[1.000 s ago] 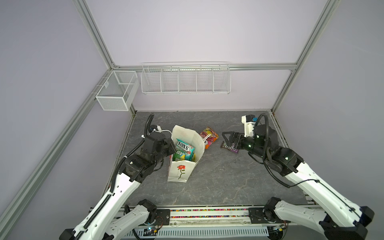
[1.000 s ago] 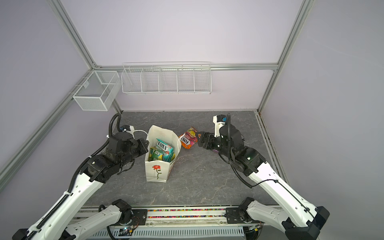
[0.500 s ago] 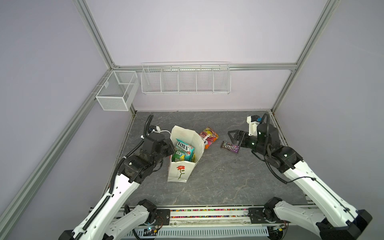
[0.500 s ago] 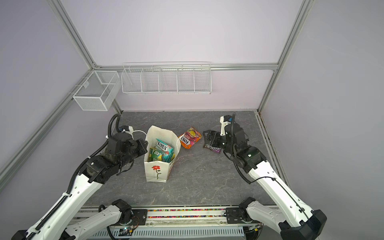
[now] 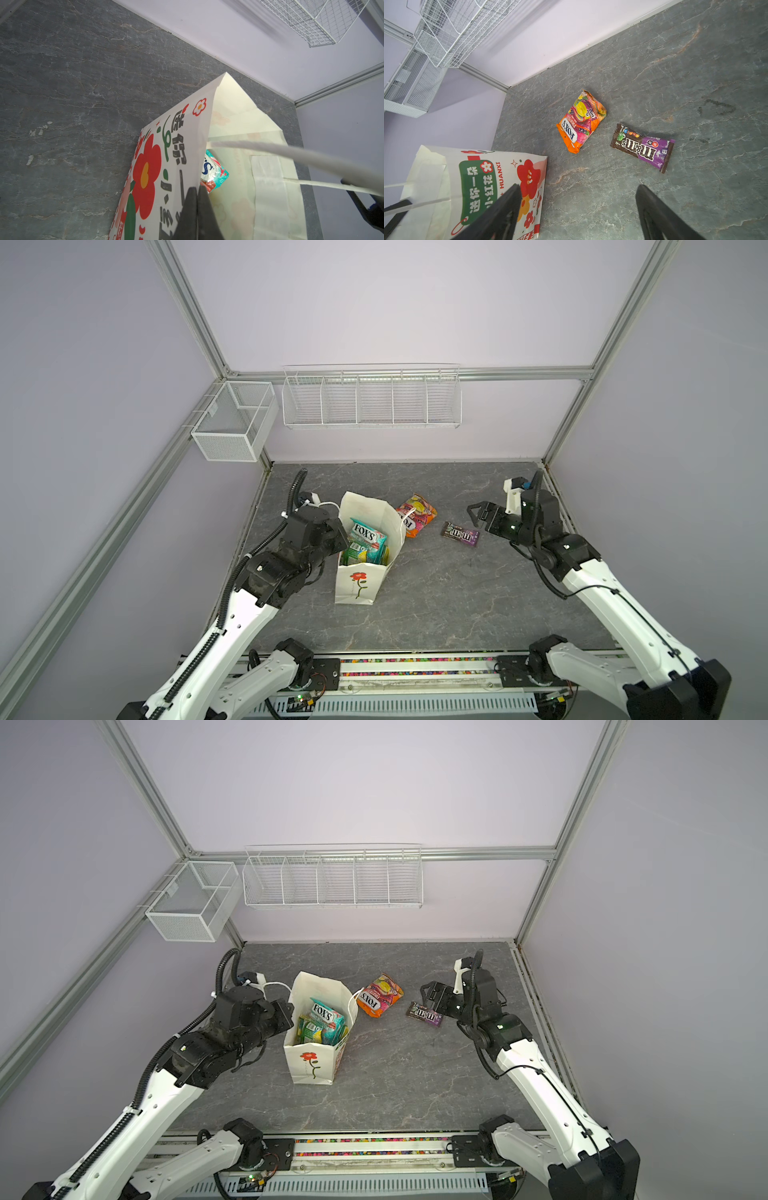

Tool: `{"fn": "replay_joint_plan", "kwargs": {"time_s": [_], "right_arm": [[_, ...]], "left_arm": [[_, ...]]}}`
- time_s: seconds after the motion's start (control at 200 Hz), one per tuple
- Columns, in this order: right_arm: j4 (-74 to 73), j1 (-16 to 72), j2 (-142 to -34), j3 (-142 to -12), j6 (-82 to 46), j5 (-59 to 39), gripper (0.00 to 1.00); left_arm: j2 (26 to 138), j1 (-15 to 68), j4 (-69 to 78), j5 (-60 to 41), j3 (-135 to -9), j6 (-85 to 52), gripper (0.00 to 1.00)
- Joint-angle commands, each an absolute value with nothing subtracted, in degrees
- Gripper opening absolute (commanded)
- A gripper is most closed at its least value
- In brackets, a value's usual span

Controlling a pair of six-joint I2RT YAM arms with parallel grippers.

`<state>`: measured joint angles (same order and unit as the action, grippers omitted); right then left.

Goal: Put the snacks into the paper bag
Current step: 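Move the open right gripper above the purple M&M's pack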

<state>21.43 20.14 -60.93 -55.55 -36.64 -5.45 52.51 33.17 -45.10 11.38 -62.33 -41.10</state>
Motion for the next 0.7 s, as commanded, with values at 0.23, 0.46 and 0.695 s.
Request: {"fn": "replay_joint_plan", "kwargs": {"time_s": [0.23,0.46,0.695], "right_arm": [[14.6,17.1,-62.6,-50.8,-34.6,-13.4,0.88],[7.0,17.1,-60.1,-43.5,-29.9,-14.3,0.87],[6.1,14.3,-64.2,-42.9,-33.4,-18.8,0.90]], "left_arm": [[53.8,30.0,-46.5,10.2,-65.7,-38.9,0.00],[53.2,28.9,-46.3,9.2,-65.1,-38.0,0.00],[52.3,27.9,-45.2,7.4,-64.6,-37.6,0.00]]}}
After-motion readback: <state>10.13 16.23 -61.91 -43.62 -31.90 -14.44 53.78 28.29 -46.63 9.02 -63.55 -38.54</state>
